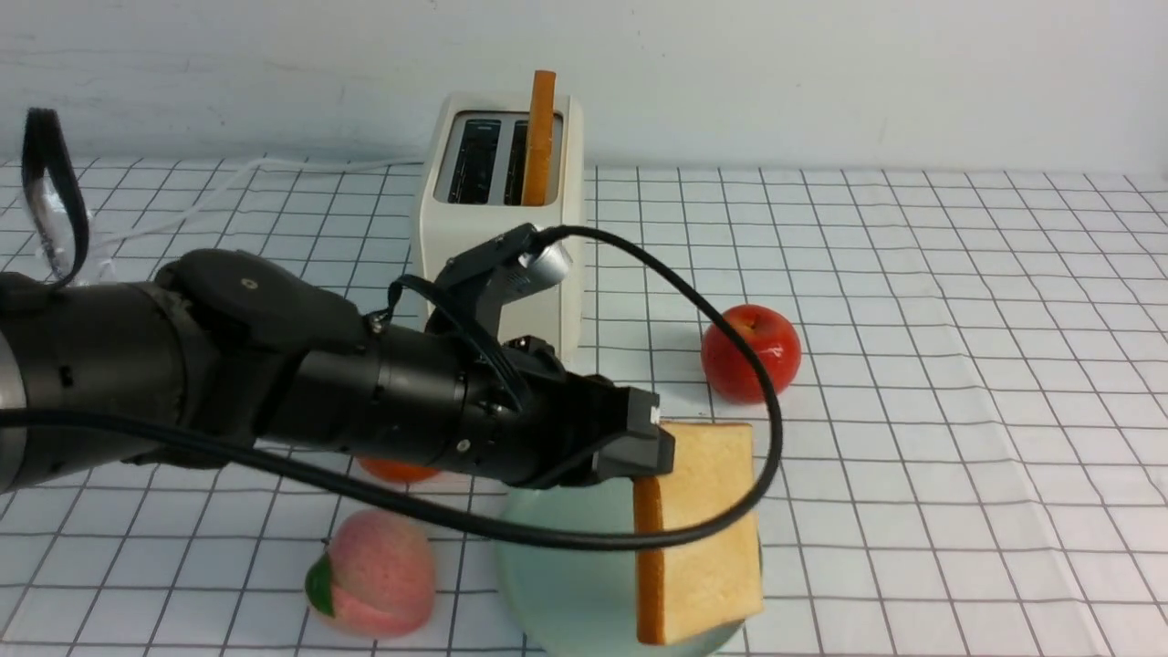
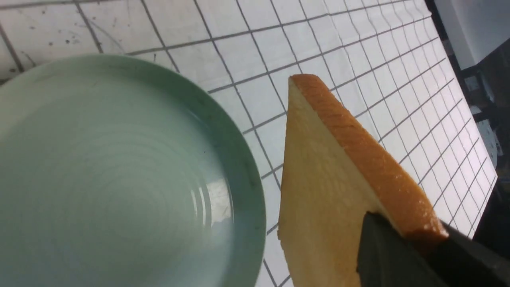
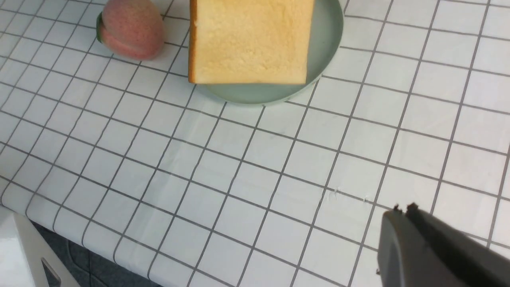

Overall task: Take toasted bread from bread machine on white checkered table place on plate.
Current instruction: 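Place the slice of bread on the plate with the left gripper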

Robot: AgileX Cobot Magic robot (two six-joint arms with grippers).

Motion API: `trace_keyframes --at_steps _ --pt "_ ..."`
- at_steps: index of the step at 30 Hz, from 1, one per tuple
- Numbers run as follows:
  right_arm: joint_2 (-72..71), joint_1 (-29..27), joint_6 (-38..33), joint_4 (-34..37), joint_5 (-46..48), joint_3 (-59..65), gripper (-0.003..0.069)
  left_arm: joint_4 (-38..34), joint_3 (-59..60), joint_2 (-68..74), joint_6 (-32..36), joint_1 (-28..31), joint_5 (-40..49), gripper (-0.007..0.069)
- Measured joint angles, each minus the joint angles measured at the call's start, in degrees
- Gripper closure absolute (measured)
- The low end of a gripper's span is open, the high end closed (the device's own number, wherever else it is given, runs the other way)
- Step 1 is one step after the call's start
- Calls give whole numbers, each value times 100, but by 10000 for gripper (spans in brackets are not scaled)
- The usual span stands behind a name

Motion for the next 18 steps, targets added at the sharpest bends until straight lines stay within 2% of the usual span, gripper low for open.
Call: trace_keyframes --at_steps 13,15,16,17,18 --pt "0 0 0 1 -5 0 655 -85 -22 623 283 7 -738 567" --pt "0 0 0 1 -5 0 654 -85 -28 694 285 13 -746 522" --pt "0 0 0 1 -5 0 654 -58 -28 706 285 13 -738 464" --pt "0 0 0 1 -5 0 654 -48 -28 706 287 13 -732 443" --pt "0 0 0 1 2 0 654 49 -28 706 299 8 -711 335"
